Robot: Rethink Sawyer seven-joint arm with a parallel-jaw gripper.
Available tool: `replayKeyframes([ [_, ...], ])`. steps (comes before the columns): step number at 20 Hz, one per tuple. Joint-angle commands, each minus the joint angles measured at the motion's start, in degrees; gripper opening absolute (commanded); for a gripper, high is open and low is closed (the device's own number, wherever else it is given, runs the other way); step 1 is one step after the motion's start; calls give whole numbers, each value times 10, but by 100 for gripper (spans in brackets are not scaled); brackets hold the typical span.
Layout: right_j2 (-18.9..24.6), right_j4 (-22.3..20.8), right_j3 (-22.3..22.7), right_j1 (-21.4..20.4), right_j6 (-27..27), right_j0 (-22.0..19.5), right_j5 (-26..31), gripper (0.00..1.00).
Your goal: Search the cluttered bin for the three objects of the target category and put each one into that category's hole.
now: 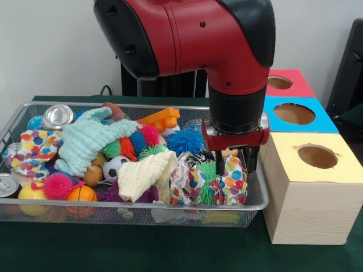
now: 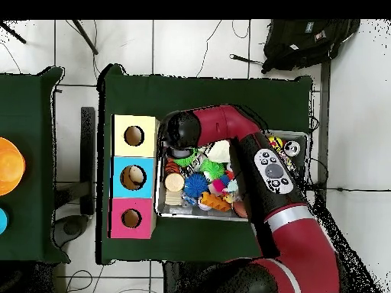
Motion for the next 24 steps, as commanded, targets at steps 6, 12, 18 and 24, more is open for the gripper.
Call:
replayKeyframes([
  [6, 17, -43, 21, 4, -136, -14, -33, 100],
  [12, 16, -49, 27, 0, -124, -9, -37, 100],
  [18, 19, -60, 32, 25, -114, -5, -57, 100],
  [24, 17, -63, 37, 35, -113, -4, -62, 100],
])
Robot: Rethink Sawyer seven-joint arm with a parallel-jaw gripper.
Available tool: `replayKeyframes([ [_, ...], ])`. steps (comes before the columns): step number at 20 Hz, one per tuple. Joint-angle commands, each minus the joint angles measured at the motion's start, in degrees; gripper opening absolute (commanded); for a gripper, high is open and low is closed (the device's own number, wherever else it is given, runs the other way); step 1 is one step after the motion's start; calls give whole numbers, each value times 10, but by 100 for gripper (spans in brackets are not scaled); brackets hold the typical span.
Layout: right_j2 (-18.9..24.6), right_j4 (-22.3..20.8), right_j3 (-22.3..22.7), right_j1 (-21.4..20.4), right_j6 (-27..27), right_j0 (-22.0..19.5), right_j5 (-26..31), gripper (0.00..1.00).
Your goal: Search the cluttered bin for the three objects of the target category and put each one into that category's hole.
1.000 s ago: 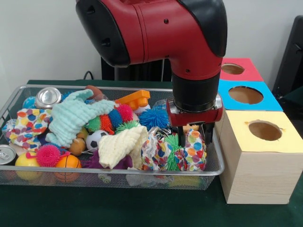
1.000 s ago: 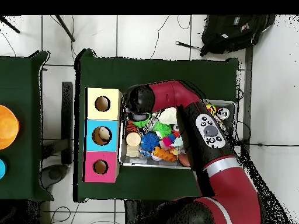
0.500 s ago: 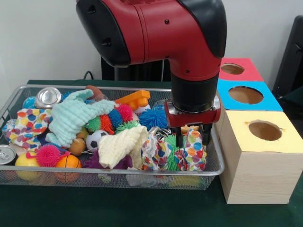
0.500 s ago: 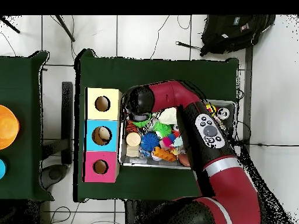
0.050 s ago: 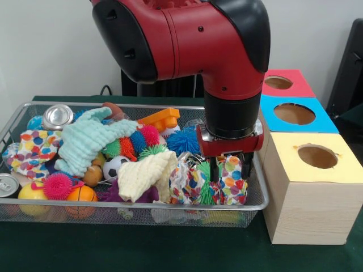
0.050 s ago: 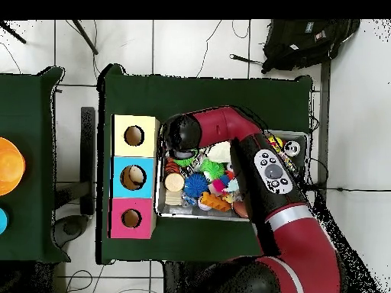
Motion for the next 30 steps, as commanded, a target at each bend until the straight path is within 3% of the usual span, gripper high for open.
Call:
replayKeyframes([
  [1, 16, -29, 33, 36, -116, -2, -35, 100],
  [22, 21, -33, 66, 49, -130, -20, -43, 100],
  [25, 23, -24, 78, 49, -101, -30, -69, 100],
  [26, 24, -22, 81, 49, -95, -32, -74, 0],
  [30, 23, -19, 86, 44, -84, -32, -78, 0],
])
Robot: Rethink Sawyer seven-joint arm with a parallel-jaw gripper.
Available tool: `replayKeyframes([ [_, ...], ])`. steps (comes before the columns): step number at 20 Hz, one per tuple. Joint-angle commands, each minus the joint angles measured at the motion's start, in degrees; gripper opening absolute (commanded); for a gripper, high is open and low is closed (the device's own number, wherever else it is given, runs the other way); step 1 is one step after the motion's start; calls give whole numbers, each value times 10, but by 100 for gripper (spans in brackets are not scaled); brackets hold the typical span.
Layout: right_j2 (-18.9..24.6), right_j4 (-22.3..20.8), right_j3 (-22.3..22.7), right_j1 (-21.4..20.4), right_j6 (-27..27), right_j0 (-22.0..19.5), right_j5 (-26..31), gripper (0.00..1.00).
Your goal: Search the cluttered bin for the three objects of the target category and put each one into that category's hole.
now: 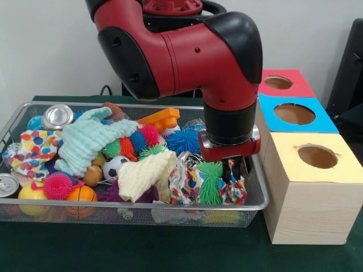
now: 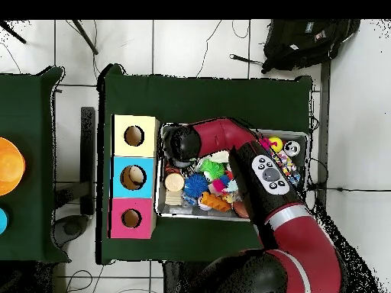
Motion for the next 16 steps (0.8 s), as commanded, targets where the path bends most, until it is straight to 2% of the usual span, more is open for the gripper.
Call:
replayKeyframes([
  [1, 17, -12, 54, 18, -79, -17, -43, 0],
  [9, 13, -7, 61, 5, -69, -14, -45, 0],
  [16, 10, 9, 83, -27, -47, -4, -26, 0],
])
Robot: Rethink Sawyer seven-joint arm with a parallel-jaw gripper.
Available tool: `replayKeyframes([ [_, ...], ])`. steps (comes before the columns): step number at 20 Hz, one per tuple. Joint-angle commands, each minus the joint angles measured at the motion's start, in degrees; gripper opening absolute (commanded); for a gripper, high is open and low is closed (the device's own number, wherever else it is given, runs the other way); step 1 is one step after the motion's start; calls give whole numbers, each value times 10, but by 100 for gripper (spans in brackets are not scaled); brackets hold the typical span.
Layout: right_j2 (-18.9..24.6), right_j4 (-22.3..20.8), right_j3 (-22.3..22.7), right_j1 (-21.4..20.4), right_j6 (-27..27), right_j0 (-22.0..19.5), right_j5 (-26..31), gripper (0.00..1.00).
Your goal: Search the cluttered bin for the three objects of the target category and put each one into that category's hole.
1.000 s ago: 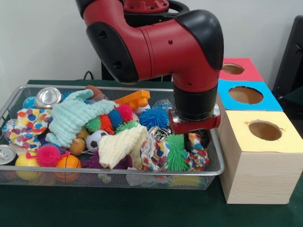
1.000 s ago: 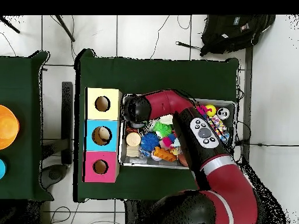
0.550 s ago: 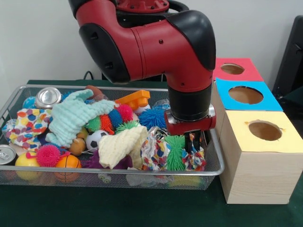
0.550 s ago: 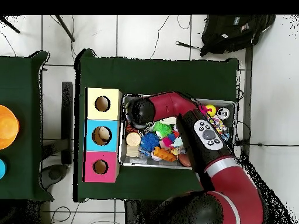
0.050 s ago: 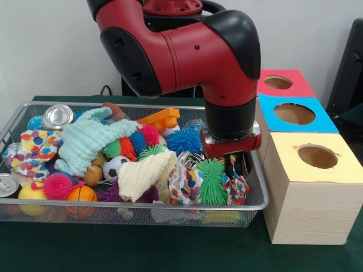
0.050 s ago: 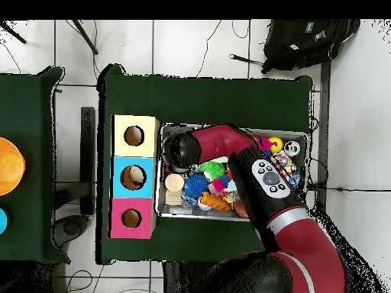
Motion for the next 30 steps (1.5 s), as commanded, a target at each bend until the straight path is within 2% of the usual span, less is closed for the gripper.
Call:
replayKeyframes([
  [1, 10, 11, 49, -20, -45, 3, 10, 0],
  [8, 10, 35, 44, -33, -46, 12, 49, 0],
  [15, 3, 52, 14, -38, -59, 23, 91, 0],
  [30, -1, 67, -19, -48, -65, 32, 151, 0],
])
